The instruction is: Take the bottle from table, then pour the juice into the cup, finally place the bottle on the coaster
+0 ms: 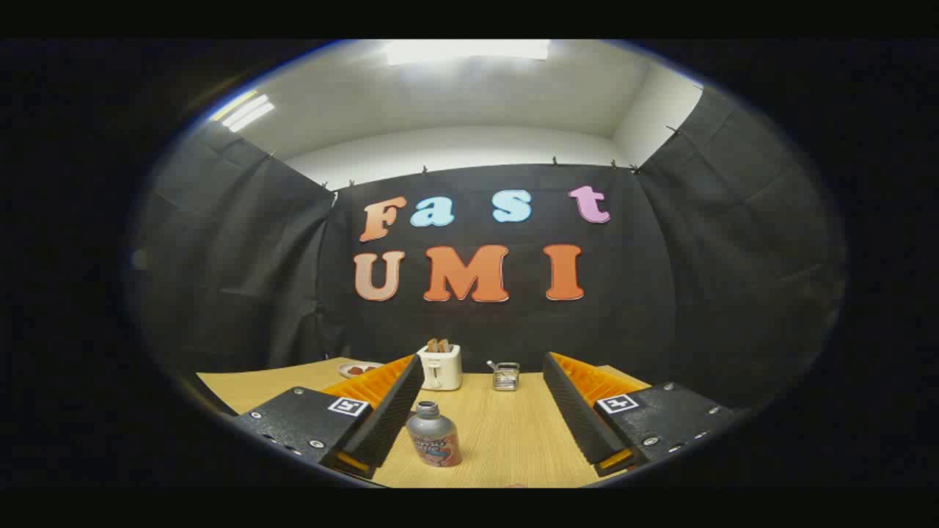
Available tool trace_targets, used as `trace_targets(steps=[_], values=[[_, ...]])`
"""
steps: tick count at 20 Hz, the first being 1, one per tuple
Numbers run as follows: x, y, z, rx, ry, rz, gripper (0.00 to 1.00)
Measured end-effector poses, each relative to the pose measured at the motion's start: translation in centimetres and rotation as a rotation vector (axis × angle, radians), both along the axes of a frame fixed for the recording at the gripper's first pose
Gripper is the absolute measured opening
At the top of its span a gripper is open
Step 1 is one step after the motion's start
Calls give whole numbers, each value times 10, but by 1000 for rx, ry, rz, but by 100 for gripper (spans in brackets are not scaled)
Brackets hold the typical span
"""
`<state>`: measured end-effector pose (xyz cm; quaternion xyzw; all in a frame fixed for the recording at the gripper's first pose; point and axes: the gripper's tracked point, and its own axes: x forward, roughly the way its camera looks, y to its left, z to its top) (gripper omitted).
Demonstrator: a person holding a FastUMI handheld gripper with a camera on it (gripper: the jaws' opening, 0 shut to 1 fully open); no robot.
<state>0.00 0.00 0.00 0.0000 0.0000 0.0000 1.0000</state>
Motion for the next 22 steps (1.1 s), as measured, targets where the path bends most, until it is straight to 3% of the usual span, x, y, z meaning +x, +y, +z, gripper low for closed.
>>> trace_targets(steps=[13, 22], values=[[-8, 18, 25, 0, -44, 42, 97], [-2, 29, 2, -14, -5, 65, 97]])
